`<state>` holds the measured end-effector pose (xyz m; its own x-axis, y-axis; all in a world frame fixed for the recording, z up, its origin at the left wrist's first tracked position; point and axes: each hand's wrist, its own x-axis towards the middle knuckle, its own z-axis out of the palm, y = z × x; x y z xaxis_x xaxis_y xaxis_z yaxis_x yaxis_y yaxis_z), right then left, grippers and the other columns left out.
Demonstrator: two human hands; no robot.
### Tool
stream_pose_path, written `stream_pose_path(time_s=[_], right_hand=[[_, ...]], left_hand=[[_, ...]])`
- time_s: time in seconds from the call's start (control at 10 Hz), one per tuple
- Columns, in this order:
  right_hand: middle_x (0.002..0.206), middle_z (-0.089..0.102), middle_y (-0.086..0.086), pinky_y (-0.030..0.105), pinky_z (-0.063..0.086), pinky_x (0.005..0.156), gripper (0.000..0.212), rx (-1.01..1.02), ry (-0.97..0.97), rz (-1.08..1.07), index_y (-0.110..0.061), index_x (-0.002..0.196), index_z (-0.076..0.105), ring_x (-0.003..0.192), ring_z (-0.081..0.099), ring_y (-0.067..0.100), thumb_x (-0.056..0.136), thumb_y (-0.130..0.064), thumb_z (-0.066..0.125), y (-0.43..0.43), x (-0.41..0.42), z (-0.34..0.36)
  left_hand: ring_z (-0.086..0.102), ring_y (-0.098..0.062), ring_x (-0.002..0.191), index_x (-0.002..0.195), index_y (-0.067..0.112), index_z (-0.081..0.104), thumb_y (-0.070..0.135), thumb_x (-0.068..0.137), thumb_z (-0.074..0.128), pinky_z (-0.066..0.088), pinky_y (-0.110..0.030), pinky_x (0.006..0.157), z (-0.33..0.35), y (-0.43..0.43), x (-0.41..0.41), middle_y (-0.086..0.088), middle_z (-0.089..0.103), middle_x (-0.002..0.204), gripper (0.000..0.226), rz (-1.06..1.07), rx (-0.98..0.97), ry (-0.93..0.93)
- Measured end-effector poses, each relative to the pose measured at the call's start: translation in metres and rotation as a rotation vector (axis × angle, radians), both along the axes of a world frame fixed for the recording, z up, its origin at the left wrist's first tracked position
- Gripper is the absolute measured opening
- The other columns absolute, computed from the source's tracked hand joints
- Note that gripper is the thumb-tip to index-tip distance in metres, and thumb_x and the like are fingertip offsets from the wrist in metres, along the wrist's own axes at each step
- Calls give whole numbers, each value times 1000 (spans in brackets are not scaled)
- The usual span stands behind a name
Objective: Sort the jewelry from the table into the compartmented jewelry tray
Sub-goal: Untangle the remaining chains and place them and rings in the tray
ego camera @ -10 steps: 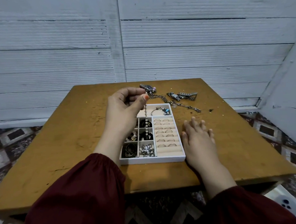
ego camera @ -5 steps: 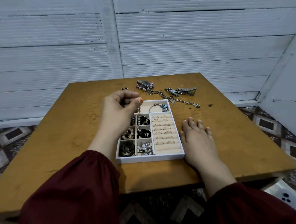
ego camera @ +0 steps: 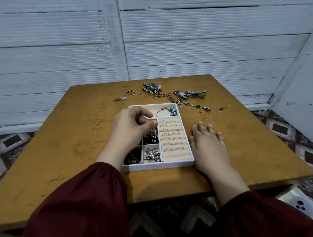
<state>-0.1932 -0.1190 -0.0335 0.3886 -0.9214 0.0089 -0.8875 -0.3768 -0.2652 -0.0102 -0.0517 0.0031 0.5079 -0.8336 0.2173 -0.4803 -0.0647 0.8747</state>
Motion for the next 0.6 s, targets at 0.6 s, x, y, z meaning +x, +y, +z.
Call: stream_pose_path(time_s=[0.6], right_hand=[[161,6,-1,39,1,119,51,5,-10,2,-20,152,16,148,1,20,103,-31,22,0,-1,1]], left_hand=[[63,-11,77,73,29,64,29,74,76,51,-42,82,-9,3,4,16,66,63,12,-8,154,-337]])
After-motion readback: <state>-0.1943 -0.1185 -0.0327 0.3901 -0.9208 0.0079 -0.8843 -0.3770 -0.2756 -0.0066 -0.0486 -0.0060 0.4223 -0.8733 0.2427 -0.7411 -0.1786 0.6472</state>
